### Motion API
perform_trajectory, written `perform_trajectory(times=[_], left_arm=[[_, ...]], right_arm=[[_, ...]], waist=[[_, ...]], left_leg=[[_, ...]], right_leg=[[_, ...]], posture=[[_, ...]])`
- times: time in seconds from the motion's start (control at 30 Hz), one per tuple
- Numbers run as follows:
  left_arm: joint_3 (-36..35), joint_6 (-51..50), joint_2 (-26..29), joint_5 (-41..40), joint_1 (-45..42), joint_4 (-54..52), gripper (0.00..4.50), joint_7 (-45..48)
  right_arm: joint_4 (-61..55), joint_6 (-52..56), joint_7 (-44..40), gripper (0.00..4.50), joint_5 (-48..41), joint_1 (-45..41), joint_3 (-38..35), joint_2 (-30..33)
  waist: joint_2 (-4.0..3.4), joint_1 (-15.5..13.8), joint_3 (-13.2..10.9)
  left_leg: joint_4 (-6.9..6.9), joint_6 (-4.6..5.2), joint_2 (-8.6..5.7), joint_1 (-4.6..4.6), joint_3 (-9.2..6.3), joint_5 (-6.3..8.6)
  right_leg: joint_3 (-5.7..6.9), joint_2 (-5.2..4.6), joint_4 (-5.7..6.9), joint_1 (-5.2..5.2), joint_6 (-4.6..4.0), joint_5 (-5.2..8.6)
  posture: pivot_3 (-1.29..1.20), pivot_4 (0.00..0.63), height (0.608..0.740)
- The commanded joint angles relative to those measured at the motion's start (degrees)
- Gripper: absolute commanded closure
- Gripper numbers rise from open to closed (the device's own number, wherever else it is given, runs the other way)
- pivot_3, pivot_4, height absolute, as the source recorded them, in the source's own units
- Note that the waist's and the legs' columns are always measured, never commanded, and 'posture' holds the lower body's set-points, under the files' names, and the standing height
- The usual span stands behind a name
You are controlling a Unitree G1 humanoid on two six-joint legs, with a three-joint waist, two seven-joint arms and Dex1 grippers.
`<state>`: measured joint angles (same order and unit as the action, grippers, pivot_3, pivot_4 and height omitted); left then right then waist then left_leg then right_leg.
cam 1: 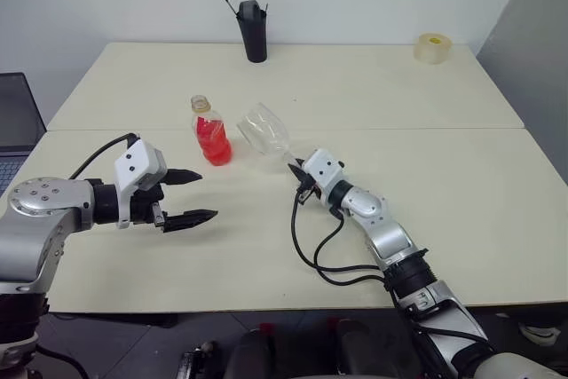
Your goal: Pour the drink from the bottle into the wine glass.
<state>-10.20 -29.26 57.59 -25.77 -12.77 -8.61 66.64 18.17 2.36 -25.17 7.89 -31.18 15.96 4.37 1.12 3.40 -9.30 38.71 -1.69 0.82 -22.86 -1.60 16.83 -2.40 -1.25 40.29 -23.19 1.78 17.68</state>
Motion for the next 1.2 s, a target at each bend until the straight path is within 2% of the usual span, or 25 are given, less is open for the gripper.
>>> perform_trajectory(times=[0.03,0.27,0.43,0.67,0.8,1.0,1.2], left_arm=[[-0.54,1.00,0.52,0.27,-0.67,-0.26,0.00,0.04],[0.56,1.21,0.15,0.85,-2.00,0.39,0.00,0.17],[1.13,1.74,0.47,1.21,-2.69,1.30,0.00,0.62],[1.43,2.62,-0.49,1.42,-4.98,2.52,0.00,-0.30],[1.28,6.13,-4.86,3.19,-10.02,6.18,0.00,-5.23],[5.12,9.04,-11.79,8.08,-14.54,8.92,0.00,-12.28],[8.39,8.77,-17.47,8.85,-16.70,7.56,0.00,-14.25]], right_arm=[[-0.87,6.52,-0.53,4.34,2.05,4.19,1.18,2.62],[-8.35,15.56,-0.32,4.35,3.73,10.08,1.78,6.89],[-13.47,20.25,0.27,4.35,5.26,13.55,3.01,8.79],[-16.76,16.70,2.20,4.35,3.85,12.91,1.92,7.70],[-21.67,18.57,0.37,4.35,0.35,10.84,-0.40,7.09],[-31.44,22.91,-4.81,4.35,-6.80,10.21,-4.37,9.47],[-40.58,27.94,-11.14,4.35,-16.74,12.31,-7.24,12.06]], waist=[[0.01,-0.21,0.01],[0.18,-1.63,0.38],[0.16,-1.93,0.49],[0.42,-1.94,0.68],[0.33,-1.93,0.62],[0.14,-1.77,0.46],[0.11,-1.40,0.41]], left_leg=[[0.00,0.00,0.00,0.00,0.00,0.00],[0.01,0.02,-0.06,0.01,-0.06,0.01],[-0.02,0.04,-0.10,0.40,-0.41,0.03],[-0.51,0.04,-0.14,1.08,-0.60,0.04],[-0.55,0.04,-0.14,1.09,-0.65,0.03],[-0.60,0.03,-0.16,0.91,-0.63,0.03],[-0.59,0.03,-0.11,0.78,-0.64,0.02]], right_leg=[[0.00,0.00,-0.01,0.00,0.00,0.00],[0.08,-0.05,-0.23,0.16,0.02,0.00],[0.20,-0.08,-0.58,0.89,0.04,0.03],[0.34,-0.08,-1.09,1.58,0.04,0.03],[0.39,-0.07,-1.17,1.63,0.04,0.03],[0.32,-0.08,-1.17,1.43,0.04,0.02],[0.30,-0.05,-1.08,1.26,0.03,0.02]], posture=[[0.00,0.150,0.740],[0.00,0.150,0.740],[0.00,0.150,0.740],[0.00,0.150,0.740],[0.00,0.150,0.740],[0.00,0.150,0.740],[0.00,0.150,0.740]])
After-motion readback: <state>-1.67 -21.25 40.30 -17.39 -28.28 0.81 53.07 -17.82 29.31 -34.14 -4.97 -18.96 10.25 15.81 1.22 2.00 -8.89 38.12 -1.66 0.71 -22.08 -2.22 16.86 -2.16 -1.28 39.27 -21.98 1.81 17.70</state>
